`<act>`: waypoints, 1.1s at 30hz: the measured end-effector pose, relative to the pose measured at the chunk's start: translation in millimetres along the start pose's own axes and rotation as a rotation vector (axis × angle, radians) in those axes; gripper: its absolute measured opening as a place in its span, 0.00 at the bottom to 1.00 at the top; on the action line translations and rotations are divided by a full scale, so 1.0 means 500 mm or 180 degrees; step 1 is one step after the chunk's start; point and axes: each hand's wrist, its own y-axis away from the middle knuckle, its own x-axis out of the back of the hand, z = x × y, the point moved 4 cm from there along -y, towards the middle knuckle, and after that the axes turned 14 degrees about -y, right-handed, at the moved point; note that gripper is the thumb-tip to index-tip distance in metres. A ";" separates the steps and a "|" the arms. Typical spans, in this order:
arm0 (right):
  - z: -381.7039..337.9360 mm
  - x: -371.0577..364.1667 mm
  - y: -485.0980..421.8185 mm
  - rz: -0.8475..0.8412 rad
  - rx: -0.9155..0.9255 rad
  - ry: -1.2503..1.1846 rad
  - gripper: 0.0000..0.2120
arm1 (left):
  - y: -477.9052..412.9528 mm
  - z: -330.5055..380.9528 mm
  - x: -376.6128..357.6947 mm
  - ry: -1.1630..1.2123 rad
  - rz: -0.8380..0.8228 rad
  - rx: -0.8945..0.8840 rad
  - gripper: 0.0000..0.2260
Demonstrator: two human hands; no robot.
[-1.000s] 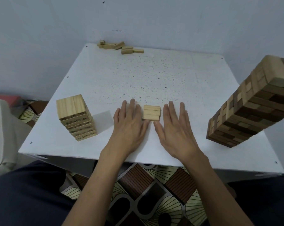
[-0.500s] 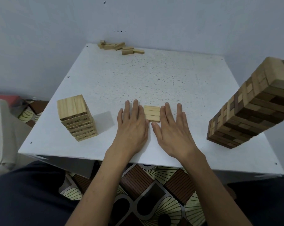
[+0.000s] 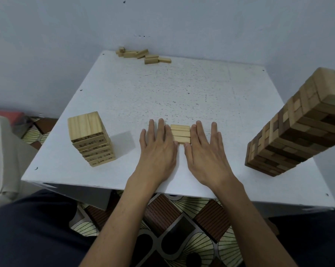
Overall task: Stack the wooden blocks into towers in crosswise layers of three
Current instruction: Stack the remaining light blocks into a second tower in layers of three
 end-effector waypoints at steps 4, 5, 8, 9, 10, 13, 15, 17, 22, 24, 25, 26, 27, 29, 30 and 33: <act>0.000 0.001 -0.001 0.0034 -0.0003 -0.0071 0.29 | -0.002 0.000 -0.001 0.0027 0.0012 0.0012 0.25; 0.000 0.002 -0.001 0.0040 -0.0007 -0.0091 0.29 | -0.002 -0.002 0.000 0.0045 0.0009 0.0035 0.26; 0.002 0.007 0.000 0.0080 -0.0010 -0.0163 0.30 | -0.005 -0.010 0.005 0.0142 0.0050 0.0048 0.27; 0.004 0.010 0.000 0.0095 0.0010 -0.0203 0.30 | -0.005 -0.013 0.009 0.0204 0.0091 0.0009 0.28; 0.005 0.013 0.000 0.0100 0.0042 -0.0274 0.31 | -0.005 -0.017 0.013 0.0283 0.0127 -0.0043 0.29; 0.005 0.026 -0.005 0.0114 0.0256 -0.0680 0.32 | -0.010 -0.029 0.022 0.0582 0.0161 -0.0208 0.31; 0.003 0.035 -0.007 0.0169 0.0425 -0.0917 0.32 | -0.014 -0.033 0.026 0.0750 0.0190 -0.0313 0.33; 0.002 0.042 -0.008 0.0215 0.0499 -0.1027 0.31 | -0.019 -0.035 0.028 0.0803 0.0206 -0.0370 0.35; 0.002 0.043 -0.012 0.0290 0.0513 -0.1038 0.28 | -0.025 -0.038 0.028 0.0801 0.0219 -0.0366 0.30; 0.003 0.040 -0.011 0.0297 0.0517 -0.1010 0.27 | -0.027 -0.038 0.028 0.0773 0.0260 -0.0356 0.30; 0.004 0.039 -0.011 0.0298 0.0515 -0.1000 0.27 | -0.027 -0.038 0.027 0.0774 0.0273 -0.0348 0.30; 0.004 0.038 -0.011 0.0300 0.0514 -0.0989 0.27 | -0.028 -0.038 0.026 0.0780 0.0289 -0.0344 0.30; 0.004 0.037 -0.012 0.0304 0.0513 -0.0979 0.27 | -0.029 -0.038 0.024 0.0784 0.0301 -0.0340 0.30; 0.006 0.035 -0.012 0.0313 0.0514 -0.0964 0.27 | -0.031 -0.038 0.022 0.0767 0.0328 -0.0339 0.30; 0.006 0.034 -0.013 0.0317 0.0518 -0.0962 0.26 | -0.032 -0.038 0.021 0.0755 0.0343 -0.0345 0.30; 0.008 0.032 -0.013 0.0325 0.0525 -0.0948 0.26 | -0.032 -0.038 0.018 0.0729 0.0363 -0.0371 0.30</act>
